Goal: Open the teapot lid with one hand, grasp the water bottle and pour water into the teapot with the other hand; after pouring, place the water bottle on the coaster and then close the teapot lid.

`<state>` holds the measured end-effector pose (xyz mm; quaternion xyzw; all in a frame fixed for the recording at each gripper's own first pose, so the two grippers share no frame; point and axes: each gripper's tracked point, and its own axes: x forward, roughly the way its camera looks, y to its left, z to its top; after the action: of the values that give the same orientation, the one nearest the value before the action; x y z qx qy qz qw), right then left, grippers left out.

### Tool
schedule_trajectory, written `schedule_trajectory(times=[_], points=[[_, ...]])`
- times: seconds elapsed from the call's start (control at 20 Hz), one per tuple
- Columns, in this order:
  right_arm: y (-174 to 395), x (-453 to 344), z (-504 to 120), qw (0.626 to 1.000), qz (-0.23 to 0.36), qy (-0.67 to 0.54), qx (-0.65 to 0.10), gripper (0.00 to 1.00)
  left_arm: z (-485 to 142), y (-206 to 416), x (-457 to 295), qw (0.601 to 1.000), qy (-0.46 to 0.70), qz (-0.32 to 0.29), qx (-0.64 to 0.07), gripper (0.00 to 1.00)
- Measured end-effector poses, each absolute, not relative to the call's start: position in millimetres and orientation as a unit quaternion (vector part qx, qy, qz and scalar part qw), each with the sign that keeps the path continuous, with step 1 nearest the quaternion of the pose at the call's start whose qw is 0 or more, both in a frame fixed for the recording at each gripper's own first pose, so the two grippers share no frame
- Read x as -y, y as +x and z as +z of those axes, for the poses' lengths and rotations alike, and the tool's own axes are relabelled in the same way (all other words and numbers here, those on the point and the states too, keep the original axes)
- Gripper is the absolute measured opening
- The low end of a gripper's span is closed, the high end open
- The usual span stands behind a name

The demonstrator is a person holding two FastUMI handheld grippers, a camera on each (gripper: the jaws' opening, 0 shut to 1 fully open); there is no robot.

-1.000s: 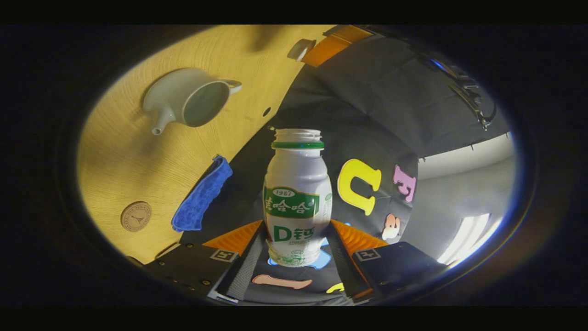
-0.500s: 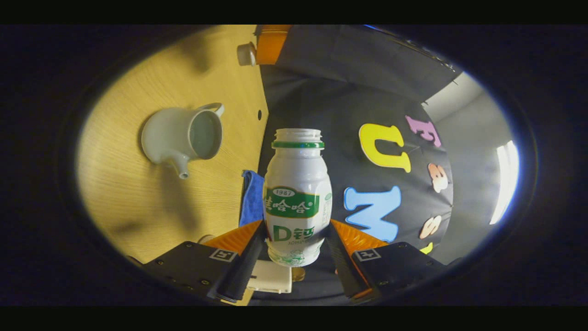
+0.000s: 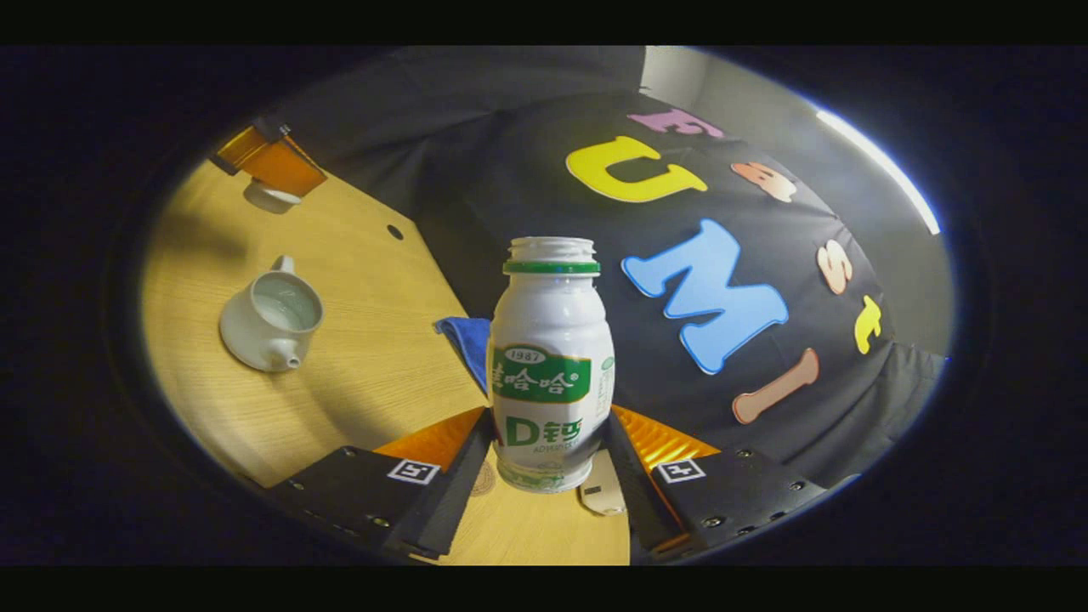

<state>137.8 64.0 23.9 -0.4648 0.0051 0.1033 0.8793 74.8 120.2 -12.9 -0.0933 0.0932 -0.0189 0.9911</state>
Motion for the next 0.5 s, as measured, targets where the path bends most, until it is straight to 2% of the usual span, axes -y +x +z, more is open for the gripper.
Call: schedule_trajectory(times=[0.3, 0.35, 0.5], points=[[139, -23, 16, 0.91, 0.083, -0.404, -0.038, 0.78, -5, 92, -76, 0.992, -0.076, -0.059, -0.08, 0.1], [138, -17, 16, 0.913, 0.079, -0.398, -0.043, 0.75, -6, 94, -68, 0.992, -0.071, -0.064, -0.081, 0.1], [139, -4, 9, 0.921, 0.076, -0.379, -0.055, 0.78, -13, 97, -47, 0.992, -0.055, -0.074, -0.084, 0.1]])
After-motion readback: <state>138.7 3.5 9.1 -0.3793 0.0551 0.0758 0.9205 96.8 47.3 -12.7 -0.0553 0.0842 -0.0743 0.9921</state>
